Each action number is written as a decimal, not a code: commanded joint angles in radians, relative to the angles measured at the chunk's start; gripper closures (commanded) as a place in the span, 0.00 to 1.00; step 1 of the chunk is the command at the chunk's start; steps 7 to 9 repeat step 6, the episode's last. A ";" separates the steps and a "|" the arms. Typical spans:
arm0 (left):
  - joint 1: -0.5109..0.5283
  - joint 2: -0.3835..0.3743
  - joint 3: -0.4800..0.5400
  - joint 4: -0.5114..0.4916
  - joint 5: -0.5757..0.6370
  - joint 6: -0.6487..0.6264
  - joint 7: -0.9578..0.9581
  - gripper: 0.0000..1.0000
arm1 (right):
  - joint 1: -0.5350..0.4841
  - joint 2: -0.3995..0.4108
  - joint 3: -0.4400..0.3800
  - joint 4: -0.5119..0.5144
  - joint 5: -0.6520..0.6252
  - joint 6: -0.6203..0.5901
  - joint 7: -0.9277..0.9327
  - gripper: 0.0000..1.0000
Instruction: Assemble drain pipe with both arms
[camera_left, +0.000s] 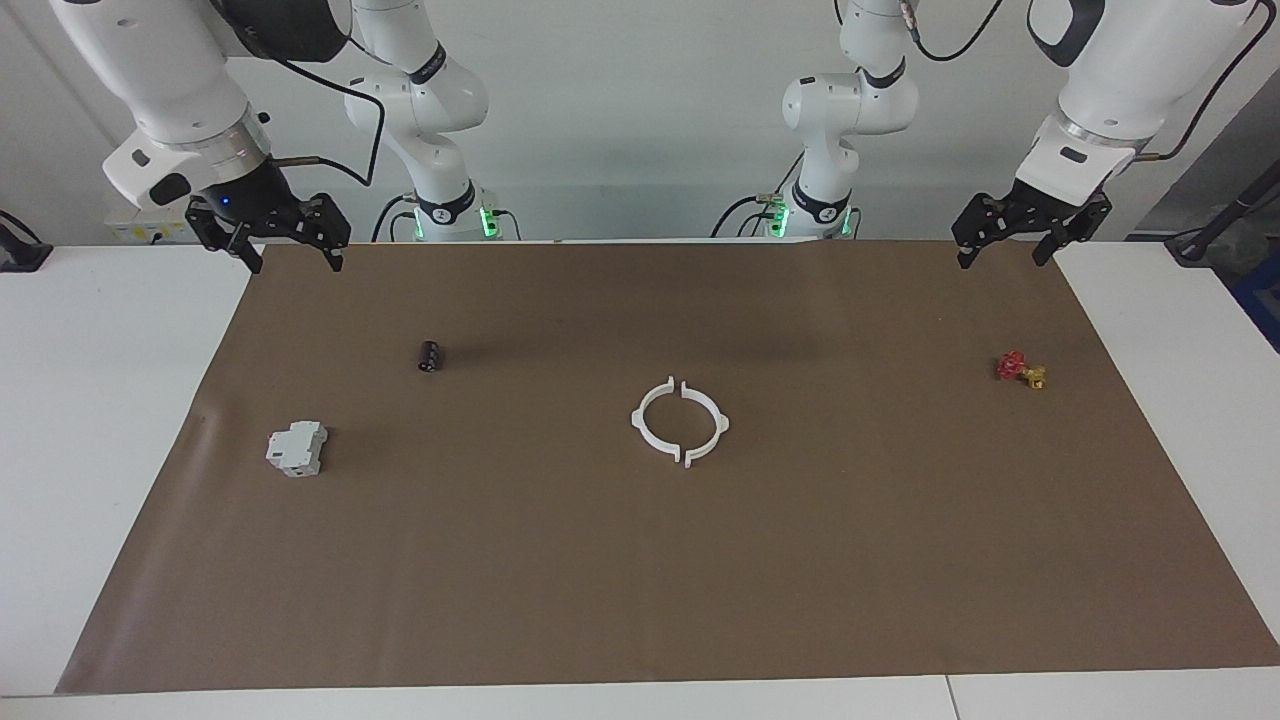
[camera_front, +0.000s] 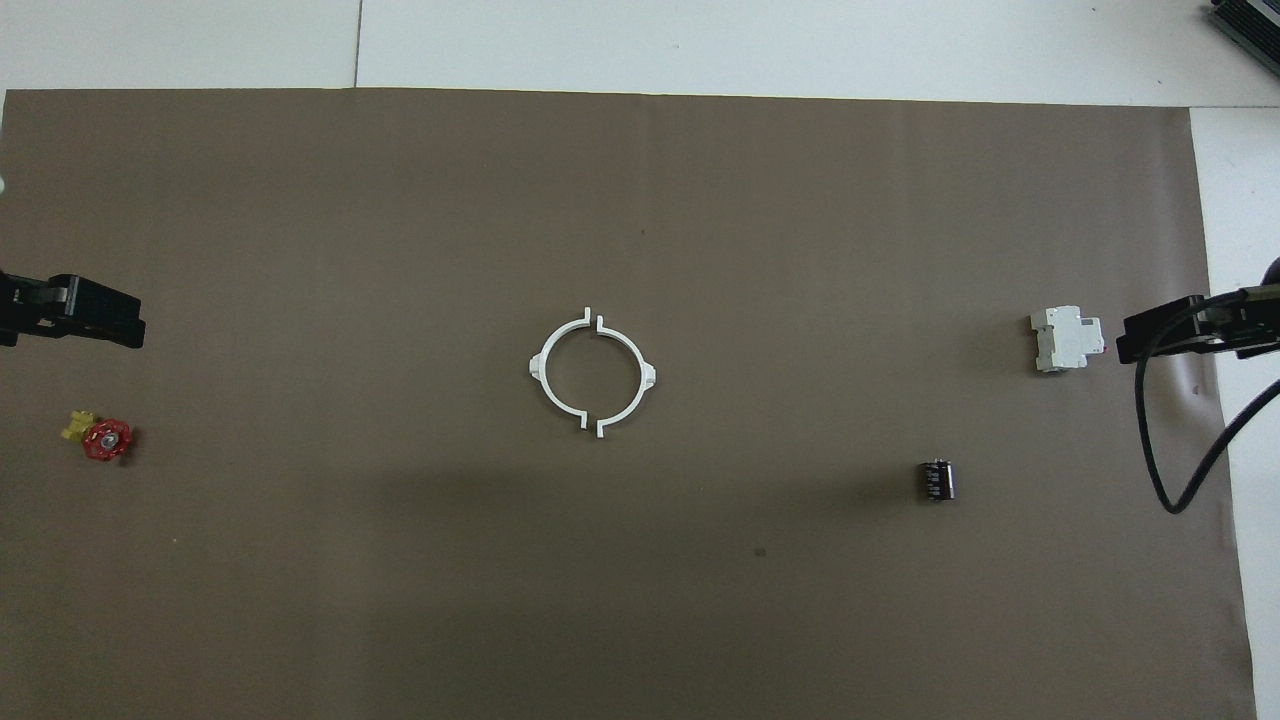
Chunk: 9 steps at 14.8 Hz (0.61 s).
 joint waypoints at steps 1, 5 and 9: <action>-0.008 0.000 0.007 0.014 -0.019 -0.020 0.005 0.00 | -0.007 0.003 0.008 0.008 -0.006 -0.001 0.021 0.00; -0.015 -0.001 0.010 0.013 -0.019 -0.020 0.007 0.00 | -0.007 0.003 0.008 0.008 -0.005 0.001 0.021 0.00; -0.014 -0.001 0.012 0.013 -0.019 -0.020 0.007 0.00 | -0.007 0.003 0.008 0.008 -0.005 -0.001 0.021 0.00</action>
